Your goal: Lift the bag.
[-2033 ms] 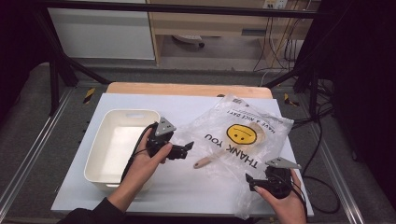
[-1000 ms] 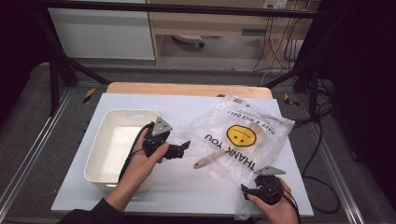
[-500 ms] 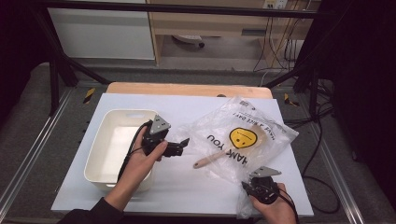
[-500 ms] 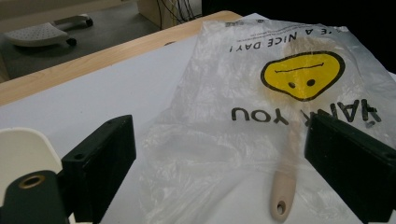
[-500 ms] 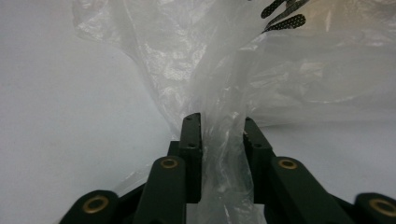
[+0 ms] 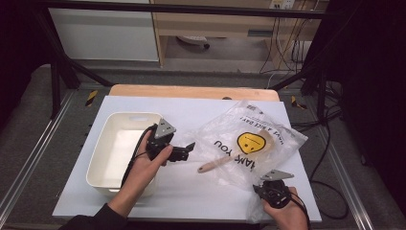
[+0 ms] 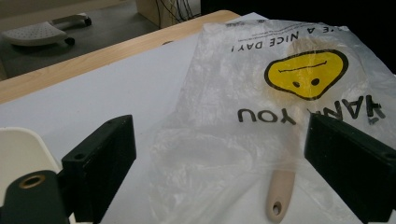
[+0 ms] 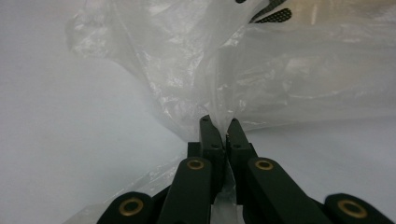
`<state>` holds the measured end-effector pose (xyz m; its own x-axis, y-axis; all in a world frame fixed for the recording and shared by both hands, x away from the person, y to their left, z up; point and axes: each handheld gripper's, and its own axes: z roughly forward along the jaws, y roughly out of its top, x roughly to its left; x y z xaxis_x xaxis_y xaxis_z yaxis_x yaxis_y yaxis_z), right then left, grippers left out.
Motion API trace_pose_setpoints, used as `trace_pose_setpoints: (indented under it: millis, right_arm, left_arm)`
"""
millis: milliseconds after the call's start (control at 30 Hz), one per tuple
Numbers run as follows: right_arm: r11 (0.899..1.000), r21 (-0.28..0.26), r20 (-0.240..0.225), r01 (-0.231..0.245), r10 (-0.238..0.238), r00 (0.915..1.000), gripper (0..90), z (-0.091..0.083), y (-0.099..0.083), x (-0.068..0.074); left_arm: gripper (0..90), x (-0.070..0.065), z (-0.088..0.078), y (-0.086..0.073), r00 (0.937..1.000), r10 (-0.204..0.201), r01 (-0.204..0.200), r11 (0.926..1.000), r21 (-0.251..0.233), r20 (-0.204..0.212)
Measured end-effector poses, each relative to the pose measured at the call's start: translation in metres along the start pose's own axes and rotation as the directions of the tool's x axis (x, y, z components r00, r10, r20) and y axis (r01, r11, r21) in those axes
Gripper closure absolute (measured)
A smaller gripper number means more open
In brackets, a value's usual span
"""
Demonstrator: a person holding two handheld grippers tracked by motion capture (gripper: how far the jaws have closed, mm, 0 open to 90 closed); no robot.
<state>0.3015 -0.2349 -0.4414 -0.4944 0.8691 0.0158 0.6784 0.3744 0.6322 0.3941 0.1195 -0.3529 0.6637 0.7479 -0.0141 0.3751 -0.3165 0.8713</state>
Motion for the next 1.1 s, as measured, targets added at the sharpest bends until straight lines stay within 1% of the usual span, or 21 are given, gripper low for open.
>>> trace_pose_setpoints:
  millis: [133,233,367,467,567,700,733,800,900,967,1033,1100]
  right_arm:
    - [1.000,-0.012,0.027,-0.029,0.029,0.9992,90.0,-0.006,-0.004,-0.015]
    - [0.999,-0.009,0.048,-0.044,0.045,0.9978,90.0,-0.009,-0.006,-0.023]
    - [0.998,-0.007,0.073,-0.057,0.057,0.9957,90.0,-0.010,-0.008,-0.034]
    - [0.997,-0.008,0.082,-0.071,0.071,0.9941,90.0,-0.010,-0.009,-0.041]
    - [0.996,-0.014,0.091,-0.087,0.088,0.9919,90.0,-0.011,-0.009,-0.048]
    - [0.995,-0.015,0.103,-0.099,0.100,0.9897,90.0,-0.012,-0.010,-0.055]
    - [0.994,-0.019,0.108,-0.104,0.105,0.9886,90.0,-0.012,-0.010,-0.057]
    - [0.994,-0.014,0.102,-0.108,0.109,0.9888,90.0,-0.012,-0.010,-0.059]
    - [0.994,-0.013,0.102,-0.112,0.112,0.9884,90.0,-0.010,-0.011,-0.060]
    - [0.994,-0.014,0.100,-0.112,0.113,0.9885,90.0,-0.010,-0.011,-0.061]
    - [0.994,-0.013,0.103,-0.113,0.114,0.9882,90.0,-0.010,-0.011,-0.061]
    - [0.994,-0.011,0.104,-0.112,0.113,0.9881,90.0,-0.010,-0.011,-0.061]
  left_arm:
    - [9.2,-0.002,0.001,-0.001,1.0000,-0.005,0.005,1.0000,0.005,-0.005]
    - [9.5,-0.006,0.005,-0.002,1.0000,-0.005,0.005,0.9998,0.021,-0.009]
    - [10.2,-0.013,0.010,-0.005,0.9999,-0.004,0.005,0.9988,0.049,-0.016]
    - [10.3,-0.021,0.015,-0.007,0.9998,-0.012,0.013,0.9978,0.065,-0.016]
    - [10.4,-0.028,0.020,-0.007,0.9998,-0.017,0.018,0.9976,0.066,-0.014]
    - [13.4,-0.034,0.028,-0.009,0.9994,-0.026,0.028,0.9967,0.077,-0.025]
    - [13.8,-0.035,0.031,-0.009,0.9991,-0.035,0.036,0.9967,0.073,-0.025]
    - [14.6,-0.037,0.035,-0.011,0.9992,-0.030,0.032,0.9964,0.078,-0.028]
    - [14.9,-0.040,0.041,-0.015,0.9990,-0.034,0.036,0.9956,0.086,-0.029]
    - [14.9,-0.041,0.046,-0.018,0.9987,-0.034,0.038,0.9950,0.092,-0.039]
    - [15.1,-0.040,0.049,-0.022,0.9978,-0.044,0.048,0.9946,0.091,-0.049]
    - [15.4,-0.040,0.051,-0.027,0.9964,-0.063,0.068,0.9941,0.085,-0.057]
